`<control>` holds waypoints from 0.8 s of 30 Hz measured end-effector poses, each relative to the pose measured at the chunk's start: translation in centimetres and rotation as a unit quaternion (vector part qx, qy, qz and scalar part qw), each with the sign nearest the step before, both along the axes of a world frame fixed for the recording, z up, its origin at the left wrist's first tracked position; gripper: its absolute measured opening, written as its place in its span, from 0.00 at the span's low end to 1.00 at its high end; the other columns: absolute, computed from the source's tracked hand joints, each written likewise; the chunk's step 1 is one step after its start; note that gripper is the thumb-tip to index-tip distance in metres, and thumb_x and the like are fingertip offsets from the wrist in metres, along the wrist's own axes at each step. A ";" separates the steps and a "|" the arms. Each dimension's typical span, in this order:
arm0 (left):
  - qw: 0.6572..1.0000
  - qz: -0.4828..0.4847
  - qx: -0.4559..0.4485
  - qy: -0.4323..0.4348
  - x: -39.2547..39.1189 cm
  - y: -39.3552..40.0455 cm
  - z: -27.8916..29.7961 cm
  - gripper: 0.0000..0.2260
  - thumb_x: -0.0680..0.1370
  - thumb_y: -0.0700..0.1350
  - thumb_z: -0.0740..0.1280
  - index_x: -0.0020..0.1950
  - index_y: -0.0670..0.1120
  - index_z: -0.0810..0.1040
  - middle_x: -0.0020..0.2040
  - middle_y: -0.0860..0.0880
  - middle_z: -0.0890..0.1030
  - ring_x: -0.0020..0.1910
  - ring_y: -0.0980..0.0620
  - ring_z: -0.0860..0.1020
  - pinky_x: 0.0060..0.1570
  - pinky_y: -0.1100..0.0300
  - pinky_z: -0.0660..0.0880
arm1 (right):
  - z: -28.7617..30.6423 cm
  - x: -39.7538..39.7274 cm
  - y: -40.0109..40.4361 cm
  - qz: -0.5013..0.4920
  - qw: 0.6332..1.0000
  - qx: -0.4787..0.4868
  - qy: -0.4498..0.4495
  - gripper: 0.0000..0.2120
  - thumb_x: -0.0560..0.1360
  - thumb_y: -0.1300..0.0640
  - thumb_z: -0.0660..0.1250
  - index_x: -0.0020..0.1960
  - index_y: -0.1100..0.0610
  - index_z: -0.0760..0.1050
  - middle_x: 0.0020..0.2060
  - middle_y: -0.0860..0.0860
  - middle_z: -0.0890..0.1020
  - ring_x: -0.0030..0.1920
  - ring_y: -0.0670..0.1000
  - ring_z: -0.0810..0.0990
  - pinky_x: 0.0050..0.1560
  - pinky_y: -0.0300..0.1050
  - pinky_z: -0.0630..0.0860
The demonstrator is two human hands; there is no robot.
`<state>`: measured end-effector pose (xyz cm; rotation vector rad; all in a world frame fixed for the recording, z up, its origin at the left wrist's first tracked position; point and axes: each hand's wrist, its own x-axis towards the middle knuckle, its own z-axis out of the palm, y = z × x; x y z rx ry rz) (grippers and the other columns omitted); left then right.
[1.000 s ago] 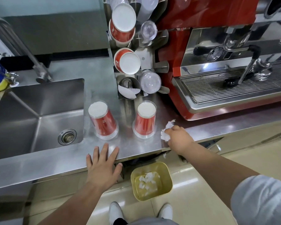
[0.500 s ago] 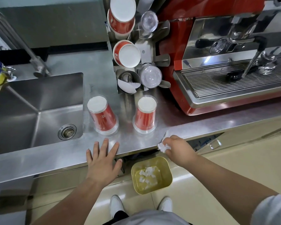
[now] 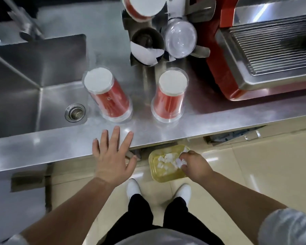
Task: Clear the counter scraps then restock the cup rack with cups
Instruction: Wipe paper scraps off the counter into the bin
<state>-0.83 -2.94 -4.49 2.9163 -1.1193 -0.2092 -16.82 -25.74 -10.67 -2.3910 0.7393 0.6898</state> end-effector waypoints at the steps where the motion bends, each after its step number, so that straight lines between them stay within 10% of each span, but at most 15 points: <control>1: 1.000 -0.001 -0.004 -0.009 0.0 0.0 -0.1 0.32 0.71 0.60 0.60 0.74 0.53 0.67 0.76 0.41 0.64 0.72 0.31 0.61 0.67 0.33 0.56 | -1.2 0.2 0.0 -0.001 1.000 0.006 0.009 0.18 0.75 0.60 0.62 0.64 0.53 0.75 0.58 0.56 0.77 0.56 0.57 0.78 0.47 0.38 0.68; 24: 0.992 0.012 -0.080 -0.096 -0.1 -0.3 -1.6 0.33 0.68 0.59 0.63 0.73 0.55 0.66 0.74 0.41 0.68 0.71 0.35 0.64 0.68 0.35 0.56 | -12.1 3.9 -0.3 -0.052 0.992 0.017 0.112 0.23 0.75 0.58 0.64 0.69 0.48 0.69 0.65 0.54 0.72 0.62 0.56 0.76 0.56 0.45 0.74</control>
